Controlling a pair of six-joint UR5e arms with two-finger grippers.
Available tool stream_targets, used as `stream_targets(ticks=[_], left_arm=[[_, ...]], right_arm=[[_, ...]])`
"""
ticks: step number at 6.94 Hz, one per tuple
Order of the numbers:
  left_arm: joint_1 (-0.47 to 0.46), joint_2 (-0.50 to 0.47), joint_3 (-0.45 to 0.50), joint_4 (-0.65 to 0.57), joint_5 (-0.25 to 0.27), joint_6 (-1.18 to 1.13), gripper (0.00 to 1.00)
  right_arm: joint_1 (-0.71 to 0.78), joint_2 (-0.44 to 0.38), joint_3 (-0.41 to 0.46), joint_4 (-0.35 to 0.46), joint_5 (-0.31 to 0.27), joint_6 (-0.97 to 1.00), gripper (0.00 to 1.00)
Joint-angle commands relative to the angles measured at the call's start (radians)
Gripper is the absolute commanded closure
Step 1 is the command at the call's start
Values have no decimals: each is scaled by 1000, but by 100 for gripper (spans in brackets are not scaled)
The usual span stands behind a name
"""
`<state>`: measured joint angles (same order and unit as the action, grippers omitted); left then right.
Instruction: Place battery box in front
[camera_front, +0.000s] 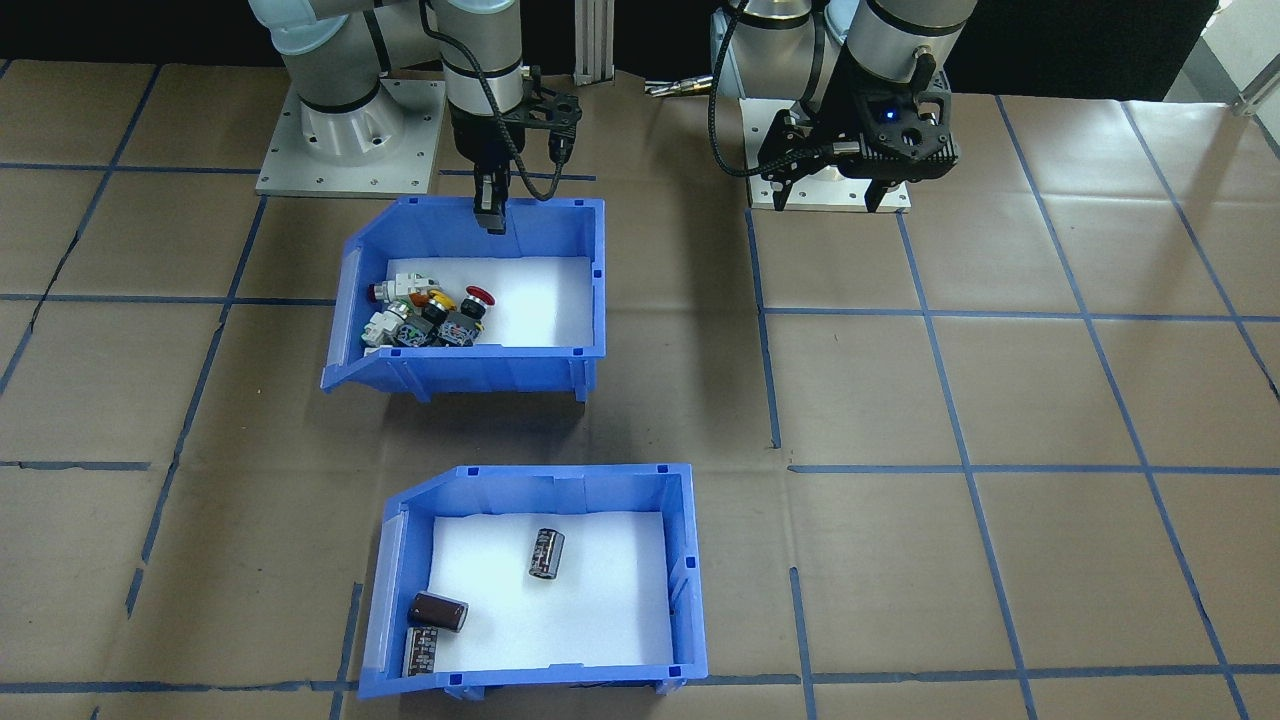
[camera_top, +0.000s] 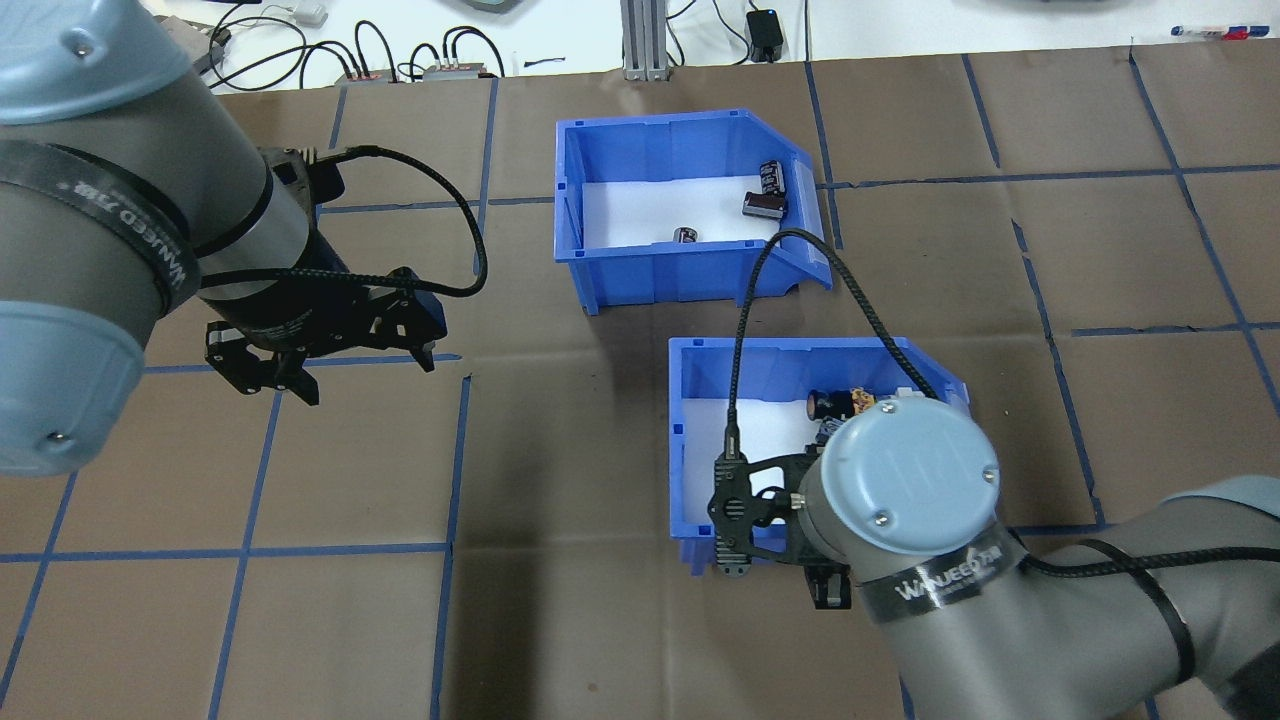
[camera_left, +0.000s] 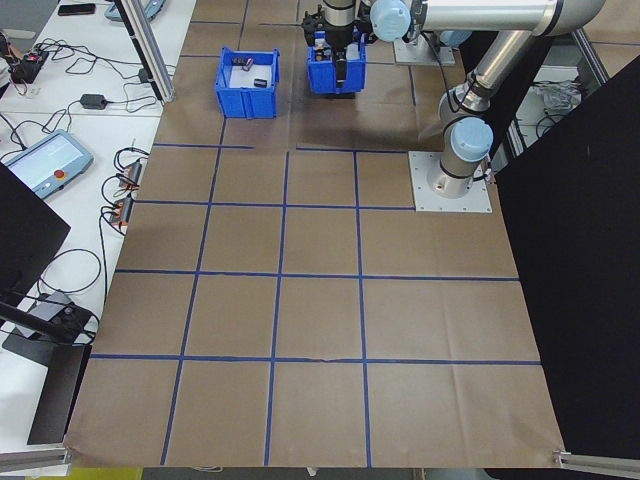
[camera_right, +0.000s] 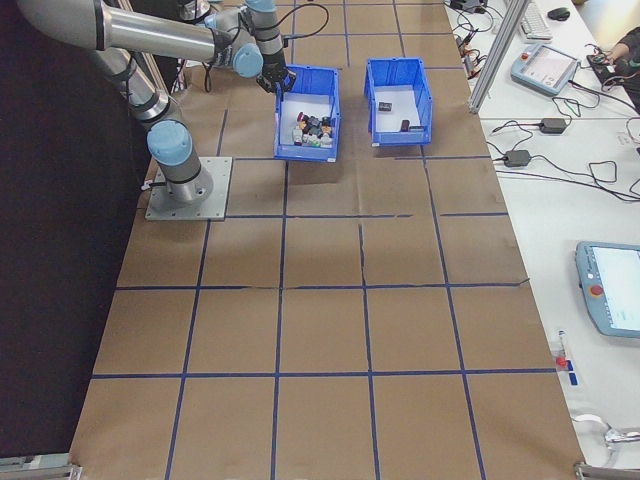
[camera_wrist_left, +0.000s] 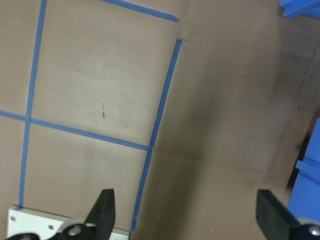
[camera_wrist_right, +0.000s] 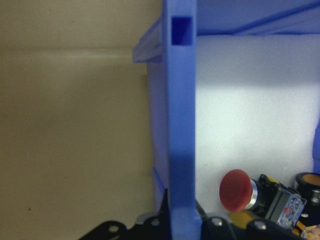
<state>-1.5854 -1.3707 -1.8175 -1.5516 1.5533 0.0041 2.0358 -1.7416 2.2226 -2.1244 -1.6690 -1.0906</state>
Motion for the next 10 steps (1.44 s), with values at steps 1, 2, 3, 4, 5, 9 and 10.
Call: stream_targets(ticks=[1, 2, 3, 4, 5, 9, 10], left_arm=[[4, -19, 0, 2, -1, 65, 0], [2, 14, -8, 2, 28, 62, 0], [2, 10, -2, 2, 128, 48, 0], [1, 18, 9, 5, 139, 21, 0], [-7, 1, 10, 65, 143, 20, 0], [-7, 19, -11, 114, 130, 22, 0], [-7, 18, -11, 114, 131, 22, 0]], right_arm=[[66, 66, -24, -52, -35, 50, 100], [69, 65, -24, -52, -26, 61, 100], [84, 66, -24, -52, -24, 87, 100], [104, 66, -24, -52, -24, 93, 100], [106, 70, -23, -52, -21, 95, 100], [110, 93, -18, -46, 0, 96, 0], [109, 82, -26, -42, -3, 97, 0]])
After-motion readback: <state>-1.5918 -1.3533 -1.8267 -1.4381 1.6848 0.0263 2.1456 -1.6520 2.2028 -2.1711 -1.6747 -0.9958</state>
